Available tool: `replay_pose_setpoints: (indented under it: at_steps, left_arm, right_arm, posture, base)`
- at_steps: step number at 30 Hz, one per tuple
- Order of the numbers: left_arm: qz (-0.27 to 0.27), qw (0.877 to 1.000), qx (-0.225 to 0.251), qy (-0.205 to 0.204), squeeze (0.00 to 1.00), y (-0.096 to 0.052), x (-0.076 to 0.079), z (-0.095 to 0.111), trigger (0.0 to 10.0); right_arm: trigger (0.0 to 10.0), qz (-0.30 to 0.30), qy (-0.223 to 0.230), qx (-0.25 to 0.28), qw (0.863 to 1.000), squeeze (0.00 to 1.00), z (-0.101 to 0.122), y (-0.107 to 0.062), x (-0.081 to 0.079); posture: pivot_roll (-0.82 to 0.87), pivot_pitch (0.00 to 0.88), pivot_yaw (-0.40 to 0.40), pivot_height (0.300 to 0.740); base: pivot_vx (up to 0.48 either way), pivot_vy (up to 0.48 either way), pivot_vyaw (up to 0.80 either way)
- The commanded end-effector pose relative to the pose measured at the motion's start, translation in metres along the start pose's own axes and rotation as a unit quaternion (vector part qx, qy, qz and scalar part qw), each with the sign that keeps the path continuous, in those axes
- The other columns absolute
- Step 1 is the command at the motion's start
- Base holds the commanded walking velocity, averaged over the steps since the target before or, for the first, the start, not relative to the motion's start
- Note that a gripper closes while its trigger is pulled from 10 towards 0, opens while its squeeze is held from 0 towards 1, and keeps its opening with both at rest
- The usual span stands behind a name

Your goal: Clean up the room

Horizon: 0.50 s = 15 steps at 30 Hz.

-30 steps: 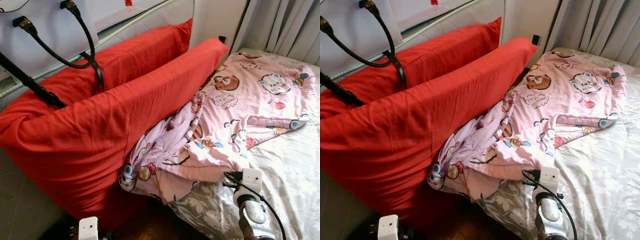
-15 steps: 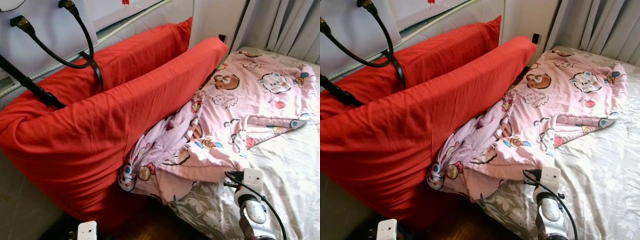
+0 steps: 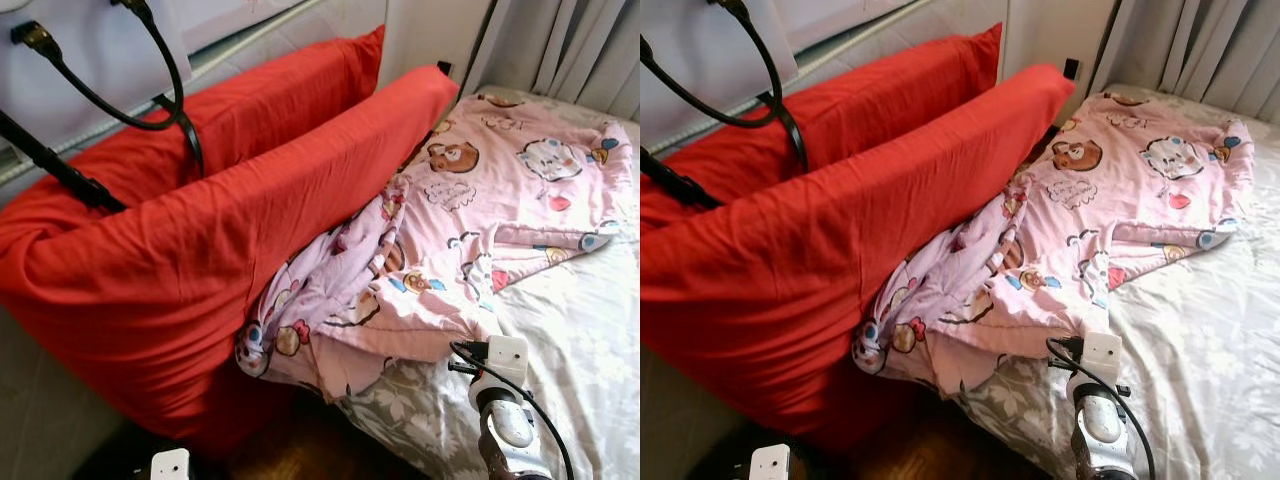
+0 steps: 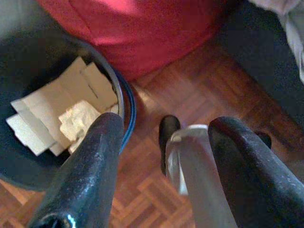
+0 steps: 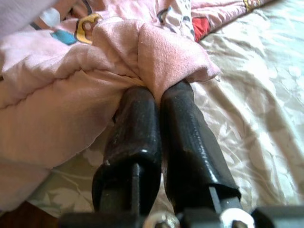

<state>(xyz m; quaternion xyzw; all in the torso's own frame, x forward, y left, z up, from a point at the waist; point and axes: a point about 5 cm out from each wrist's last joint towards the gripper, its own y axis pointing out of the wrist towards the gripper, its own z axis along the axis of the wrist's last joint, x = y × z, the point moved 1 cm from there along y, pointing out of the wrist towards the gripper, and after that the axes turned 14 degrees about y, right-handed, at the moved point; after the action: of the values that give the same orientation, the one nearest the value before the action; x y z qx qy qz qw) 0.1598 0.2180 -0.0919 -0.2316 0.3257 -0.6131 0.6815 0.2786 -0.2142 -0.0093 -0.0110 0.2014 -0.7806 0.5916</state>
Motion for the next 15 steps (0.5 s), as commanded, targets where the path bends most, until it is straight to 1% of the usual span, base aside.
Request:
replay_pose_setpoints:
  at_steps: [1, 15]
  left_arm:
    - [-0.005, 1.0, -0.028, 0.01, 0.0, -0.0047, -0.0003, -0.0144, 10.0]
    - [-0.007, 0.999, -0.03, 0.009, 0.0, -0.0048, 0.0022, -0.015, 10.0]
  right_arm:
    - [10.0, -0.006, 0.0, 0.003, 1.0, 0.0, -0.0007, -0.0014, 0.0032]
    - [10.0, -0.014, -0.002, 0.009, 1.0, 0.0, 0.0015, -0.0013, 0.006]
  posture:
    - [-0.01, 0.118, -0.002, 0.74]
    - [-0.01, 0.133, -0.004, 0.74]
  base:
    - [-0.266, 0.0, 0.0]
    - [-0.275, 0.0, 0.0]
